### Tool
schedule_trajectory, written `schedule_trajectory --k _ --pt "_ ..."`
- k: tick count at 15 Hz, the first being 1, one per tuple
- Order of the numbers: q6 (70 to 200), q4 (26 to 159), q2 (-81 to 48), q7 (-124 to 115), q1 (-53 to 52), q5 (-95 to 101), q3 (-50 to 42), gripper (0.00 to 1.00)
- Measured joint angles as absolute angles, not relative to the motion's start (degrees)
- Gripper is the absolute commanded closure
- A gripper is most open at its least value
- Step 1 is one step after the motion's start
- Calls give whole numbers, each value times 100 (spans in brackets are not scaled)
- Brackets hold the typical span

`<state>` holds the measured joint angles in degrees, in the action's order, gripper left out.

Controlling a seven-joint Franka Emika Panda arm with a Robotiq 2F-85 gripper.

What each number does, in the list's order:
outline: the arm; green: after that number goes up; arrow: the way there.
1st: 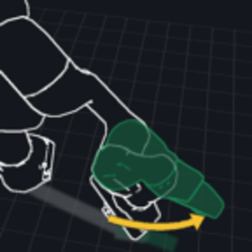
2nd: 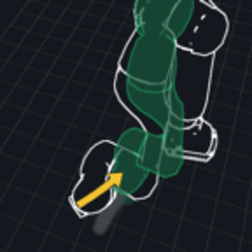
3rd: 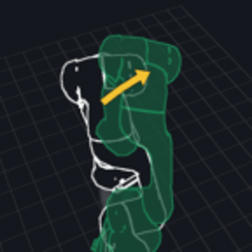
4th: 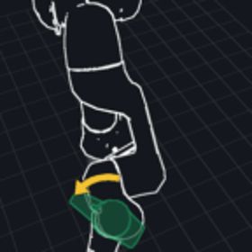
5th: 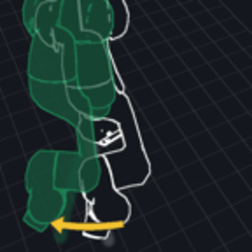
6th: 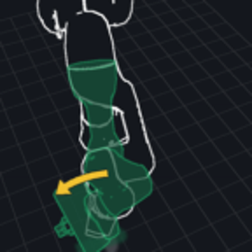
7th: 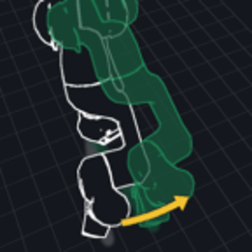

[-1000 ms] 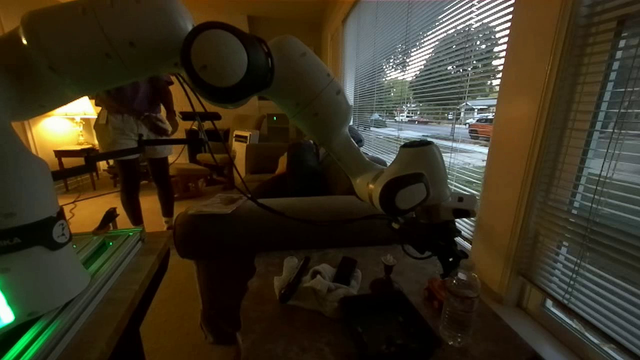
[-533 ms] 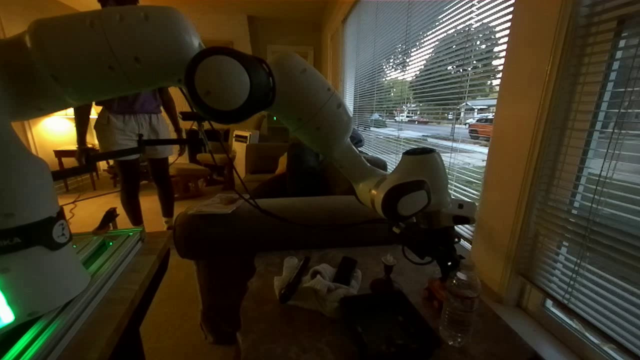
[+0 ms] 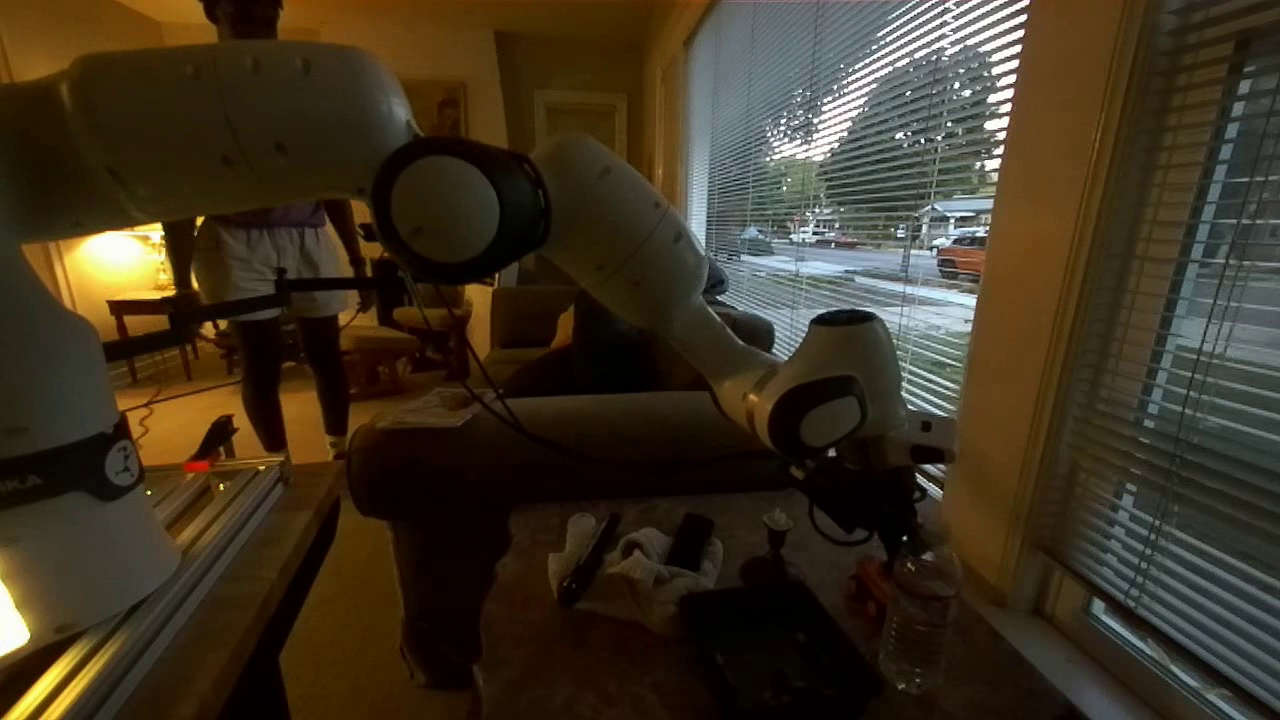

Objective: Put the black object into the toy car

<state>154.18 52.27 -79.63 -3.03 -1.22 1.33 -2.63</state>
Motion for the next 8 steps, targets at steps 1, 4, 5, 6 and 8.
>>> schedule_trajectory --k 1,4,5,6,8 --pt "15406 5160 -8012 -303 -112 133 -260 96" --pt "15396 4981 -8146 -303 -84 133 -242 96" --pt "15386 4916 -8190 -303 -77 133 -235 96" --pt "15374 4862 -8232 -303 -68 133 -222 96" --pt "15341 4741 -8312 -303 -51 133 -192 96"
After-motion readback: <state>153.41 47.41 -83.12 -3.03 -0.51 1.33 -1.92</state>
